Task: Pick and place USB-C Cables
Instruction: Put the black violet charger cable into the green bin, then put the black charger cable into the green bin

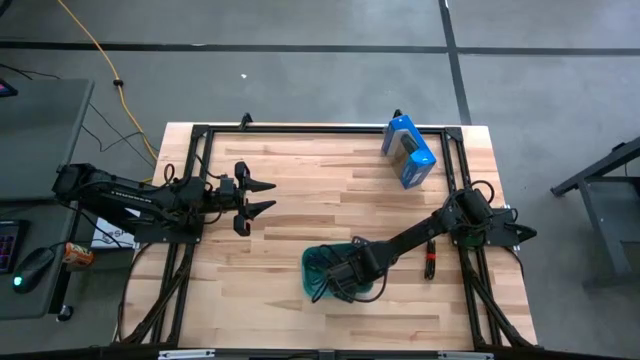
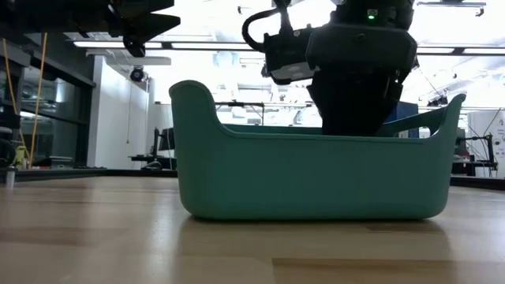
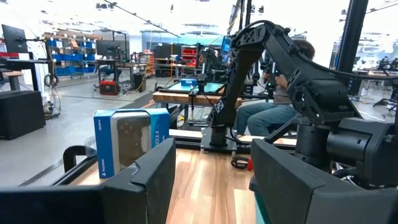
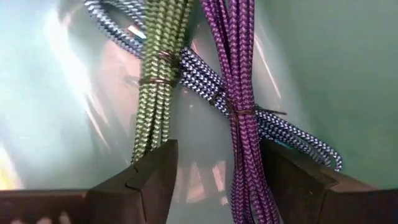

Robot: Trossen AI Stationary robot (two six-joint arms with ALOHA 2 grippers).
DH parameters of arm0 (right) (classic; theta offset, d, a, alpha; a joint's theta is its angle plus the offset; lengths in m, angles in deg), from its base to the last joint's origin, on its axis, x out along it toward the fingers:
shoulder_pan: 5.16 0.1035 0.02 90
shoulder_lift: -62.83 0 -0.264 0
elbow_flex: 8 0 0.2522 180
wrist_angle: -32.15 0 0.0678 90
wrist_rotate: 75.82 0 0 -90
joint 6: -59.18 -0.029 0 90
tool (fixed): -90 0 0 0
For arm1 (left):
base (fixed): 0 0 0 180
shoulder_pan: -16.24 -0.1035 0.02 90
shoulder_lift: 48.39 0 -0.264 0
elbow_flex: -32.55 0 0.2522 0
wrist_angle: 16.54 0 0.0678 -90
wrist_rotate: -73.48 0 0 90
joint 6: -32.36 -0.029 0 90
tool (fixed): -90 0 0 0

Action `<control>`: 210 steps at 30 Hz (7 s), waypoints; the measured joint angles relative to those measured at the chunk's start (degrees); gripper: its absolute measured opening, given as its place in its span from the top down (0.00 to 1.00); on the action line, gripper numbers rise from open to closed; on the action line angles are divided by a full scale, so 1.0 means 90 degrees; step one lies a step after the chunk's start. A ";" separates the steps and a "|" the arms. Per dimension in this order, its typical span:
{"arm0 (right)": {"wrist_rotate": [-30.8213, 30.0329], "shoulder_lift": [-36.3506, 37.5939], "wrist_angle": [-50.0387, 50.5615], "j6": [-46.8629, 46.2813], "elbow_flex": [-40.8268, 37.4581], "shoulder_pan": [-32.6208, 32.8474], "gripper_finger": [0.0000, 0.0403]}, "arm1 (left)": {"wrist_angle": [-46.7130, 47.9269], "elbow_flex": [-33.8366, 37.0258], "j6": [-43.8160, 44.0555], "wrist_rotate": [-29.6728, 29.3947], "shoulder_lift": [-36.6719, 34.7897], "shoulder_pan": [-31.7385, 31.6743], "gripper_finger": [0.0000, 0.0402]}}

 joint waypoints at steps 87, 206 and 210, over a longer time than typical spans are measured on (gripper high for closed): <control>-0.1331 0.5289 -1.0074 0.5261 -0.6157 -0.1030 0.45 | 0.0214 -0.0002 0.0000 0.0000 -0.0002 0.0002 0.53; -0.0125 0.3985 0.0702 -0.9122 -0.5618 0.2329 0.52 | 0.0503 -0.0002 -0.0053 -0.0045 -0.0001 0.0000 1.00; -0.0159 0.3980 0.0686 -0.9118 -0.5616 0.2325 0.68 | 0.0503 -0.0002 -0.0053 -0.0045 0.0000 0.0001 1.00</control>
